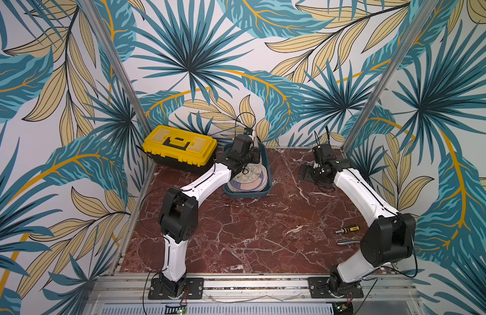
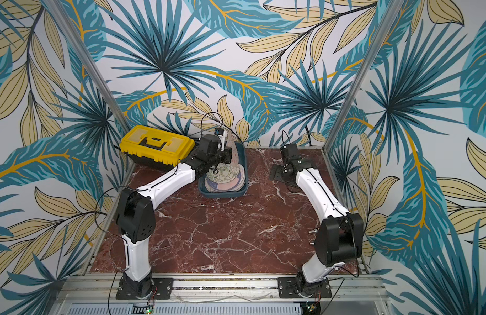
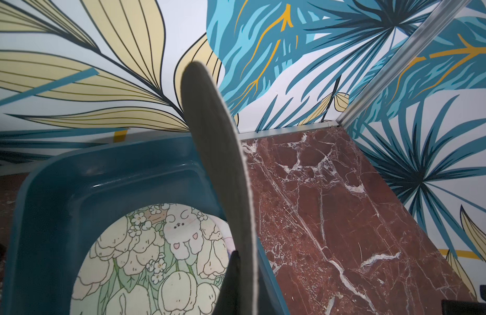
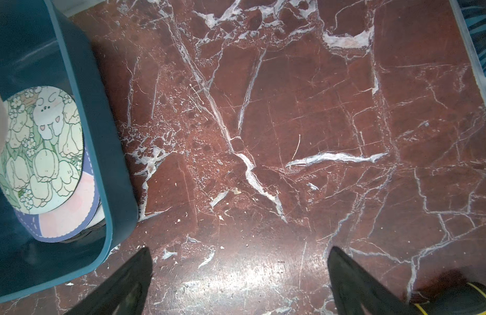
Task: Put the coasters into the storage box
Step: Place the coaster in the storage box.
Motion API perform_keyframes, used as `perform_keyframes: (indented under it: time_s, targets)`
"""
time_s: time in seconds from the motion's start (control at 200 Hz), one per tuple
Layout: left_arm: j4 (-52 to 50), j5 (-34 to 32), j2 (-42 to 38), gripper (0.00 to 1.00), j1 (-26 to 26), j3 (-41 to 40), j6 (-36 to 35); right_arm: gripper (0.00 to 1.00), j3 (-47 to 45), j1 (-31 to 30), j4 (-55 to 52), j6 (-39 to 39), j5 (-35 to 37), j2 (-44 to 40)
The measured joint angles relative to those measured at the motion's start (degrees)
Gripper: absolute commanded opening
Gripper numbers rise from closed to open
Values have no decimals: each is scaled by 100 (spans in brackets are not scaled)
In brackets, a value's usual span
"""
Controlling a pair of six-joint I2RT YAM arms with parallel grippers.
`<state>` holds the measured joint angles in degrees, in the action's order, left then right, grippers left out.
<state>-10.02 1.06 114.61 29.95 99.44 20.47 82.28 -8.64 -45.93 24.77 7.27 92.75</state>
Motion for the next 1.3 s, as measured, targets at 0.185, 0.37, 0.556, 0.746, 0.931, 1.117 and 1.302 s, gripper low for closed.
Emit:
perform_keyframes:
  time_s: [0.185,0.37,0.556,0.746,0.931,1.117,1.302]
  targets:
    - [31,291,382,0,-214,22,407,99,0,0,-7,2,-22,138]
    - [31,192,487,0,-319,-254,901,99,0,0,-48,2,-24,146]
    - [-216,-146,487,2,-345,-625,1182,100,0,0,-68,2,-31,146]
    - [-761,-243,498,67,-343,-669,1193,99,0,0,-70,2,-68,146]
    - [-1051,-262,498,100,-343,-669,1056,100,0,0,-70,2,-63,144]
    - [-1259,-286,431,100,-343,-669,848,100,0,0,-70,-42,24,146]
    - [-1480,-326,83,99,-343,-669,675,99,0,0,-70,-179,195,146]
